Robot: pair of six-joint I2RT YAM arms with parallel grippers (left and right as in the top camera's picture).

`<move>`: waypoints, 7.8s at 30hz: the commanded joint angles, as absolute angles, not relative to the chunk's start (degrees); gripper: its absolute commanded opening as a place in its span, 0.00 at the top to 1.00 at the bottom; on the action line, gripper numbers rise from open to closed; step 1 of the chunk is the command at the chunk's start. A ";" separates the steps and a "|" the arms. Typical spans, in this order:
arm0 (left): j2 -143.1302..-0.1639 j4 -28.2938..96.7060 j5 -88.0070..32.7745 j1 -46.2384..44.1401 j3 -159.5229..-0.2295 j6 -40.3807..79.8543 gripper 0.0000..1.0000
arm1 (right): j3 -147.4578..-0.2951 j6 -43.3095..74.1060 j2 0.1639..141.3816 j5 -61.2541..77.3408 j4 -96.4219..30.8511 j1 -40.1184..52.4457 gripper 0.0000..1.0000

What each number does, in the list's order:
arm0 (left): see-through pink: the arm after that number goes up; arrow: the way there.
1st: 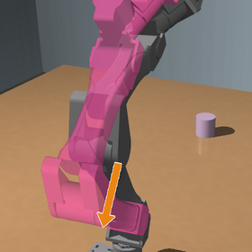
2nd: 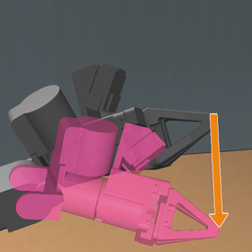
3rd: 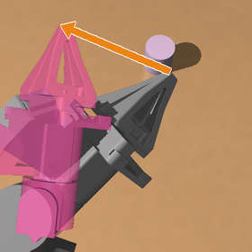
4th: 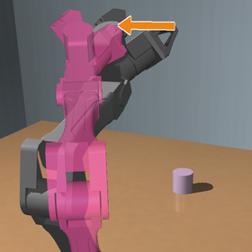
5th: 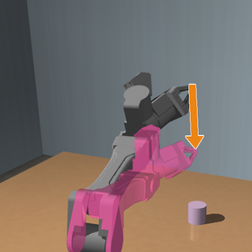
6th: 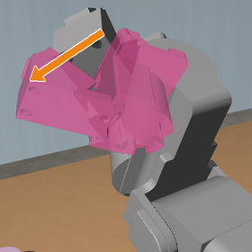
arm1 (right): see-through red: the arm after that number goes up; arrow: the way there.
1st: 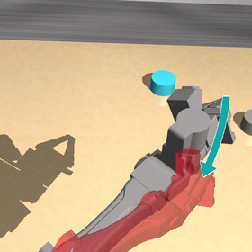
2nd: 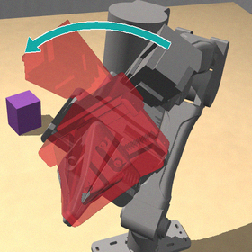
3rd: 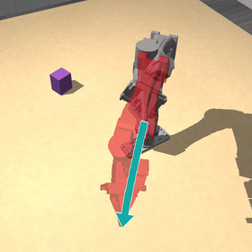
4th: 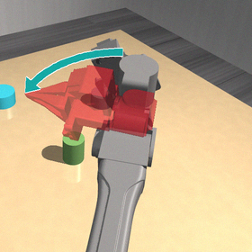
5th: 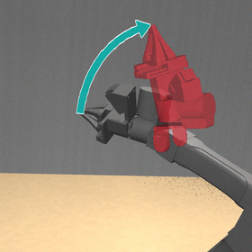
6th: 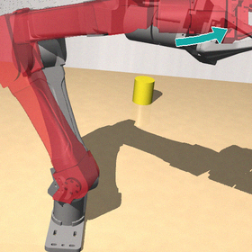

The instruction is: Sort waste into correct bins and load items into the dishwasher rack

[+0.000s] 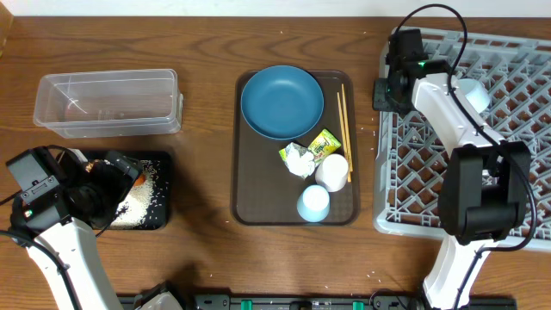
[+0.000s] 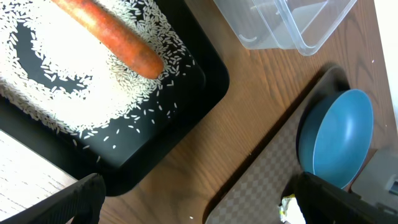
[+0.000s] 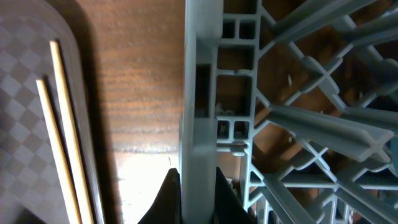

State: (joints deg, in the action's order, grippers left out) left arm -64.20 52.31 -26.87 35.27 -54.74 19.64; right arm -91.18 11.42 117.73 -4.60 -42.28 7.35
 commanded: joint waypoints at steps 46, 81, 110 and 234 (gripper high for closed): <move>-64.31 52.42 -27.40 35.62 -54.87 19.14 0.02 | -92.03 17.30 118.08 -13.04 -32.12 7.16 0.99; -64.31 52.42 -27.40 35.62 -54.87 19.14 0.02 | -94.61 10.20 91.26 16.82 -42.09 8.69 0.08; -64.31 52.42 -27.42 35.62 -54.87 19.14 0.02 | -84.75 28.91 96.71 -5.72 -61.08 33.85 0.01; -64.31 52.42 -27.40 35.62 -54.87 19.14 0.02 | -66.28 22.20 83.66 5.39 -23.68 -30.33 0.12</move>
State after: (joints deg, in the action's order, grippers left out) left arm -64.20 52.31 -26.87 35.27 -54.74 19.64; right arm -62.89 22.92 86.15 -0.38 -22.92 -29.98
